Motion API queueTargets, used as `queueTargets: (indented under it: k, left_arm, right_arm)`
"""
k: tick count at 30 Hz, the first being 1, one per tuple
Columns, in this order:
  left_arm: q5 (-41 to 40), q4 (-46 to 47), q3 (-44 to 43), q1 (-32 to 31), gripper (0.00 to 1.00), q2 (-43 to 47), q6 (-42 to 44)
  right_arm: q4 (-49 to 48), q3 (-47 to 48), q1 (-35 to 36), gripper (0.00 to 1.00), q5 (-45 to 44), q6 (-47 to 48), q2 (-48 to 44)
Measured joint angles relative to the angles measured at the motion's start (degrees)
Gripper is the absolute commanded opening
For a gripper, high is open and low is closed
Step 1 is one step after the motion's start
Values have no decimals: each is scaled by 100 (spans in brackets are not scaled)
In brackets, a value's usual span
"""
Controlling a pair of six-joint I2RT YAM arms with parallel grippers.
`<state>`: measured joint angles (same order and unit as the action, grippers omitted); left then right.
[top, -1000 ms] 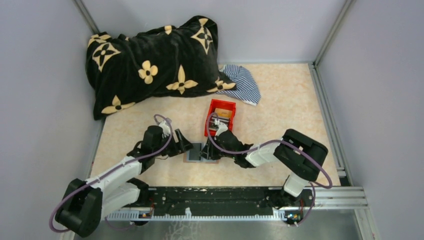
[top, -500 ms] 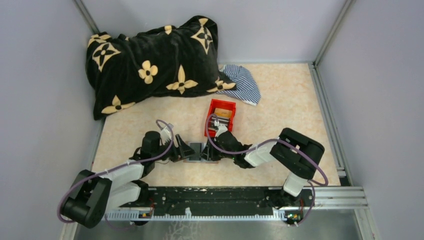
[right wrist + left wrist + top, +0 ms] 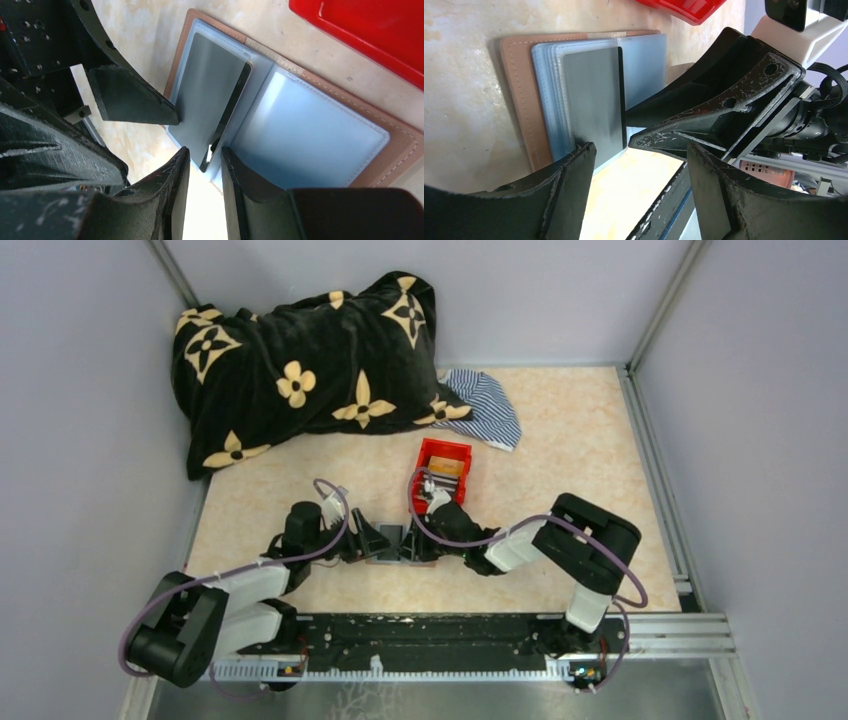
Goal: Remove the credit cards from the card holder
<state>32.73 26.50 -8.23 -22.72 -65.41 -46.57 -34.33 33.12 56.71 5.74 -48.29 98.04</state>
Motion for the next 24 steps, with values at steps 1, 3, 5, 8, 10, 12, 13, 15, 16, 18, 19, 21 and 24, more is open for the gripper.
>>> queueTargets:
  k: [1,3,5,8,10,12,13,15,16,18,19,21,24]
  left_arm:
    - [-2,15,0,0,75,-15,7]
    - [-7,50,0,2,74,-37,11]
    - [-9,92,0,2,74,-68,11]
    - [-7,177,2,2,74,-131,11]
    - [0,243,2,2,74,-188,9]
    - [9,334,9,2,74,-249,9]
    - [11,376,13,2,74,-275,7]
    - [13,446,24,2,74,-310,7]
    - [17,492,37,2,74,-332,7]
    - [33,570,50,2,74,-378,4]
    - [44,610,50,2,74,-409,2]
    - [66,704,55,2,73,-481,-7]
    - [92,798,57,2,65,-549,-15]
  right_arm:
    - [-31,37,0,31,28,-7,55]
    - [-92,109,-2,31,68,-42,155]
    - [-149,162,-17,31,105,-76,227]
    - [-173,195,-26,31,136,-92,278]
    - [-225,195,-28,31,170,-96,299]
    - [-315,195,-31,30,203,-111,343]
    - [-365,192,-39,29,216,-133,365]
    - [-461,170,-70,27,256,-179,385]
    - [-520,142,-81,27,269,-190,385]
    - [-643,87,-107,27,326,-229,385]
    - [-688,74,-116,27,356,-234,385]
    - [-772,72,-138,27,428,-245,385]
    - [-833,74,-138,27,518,-240,385]
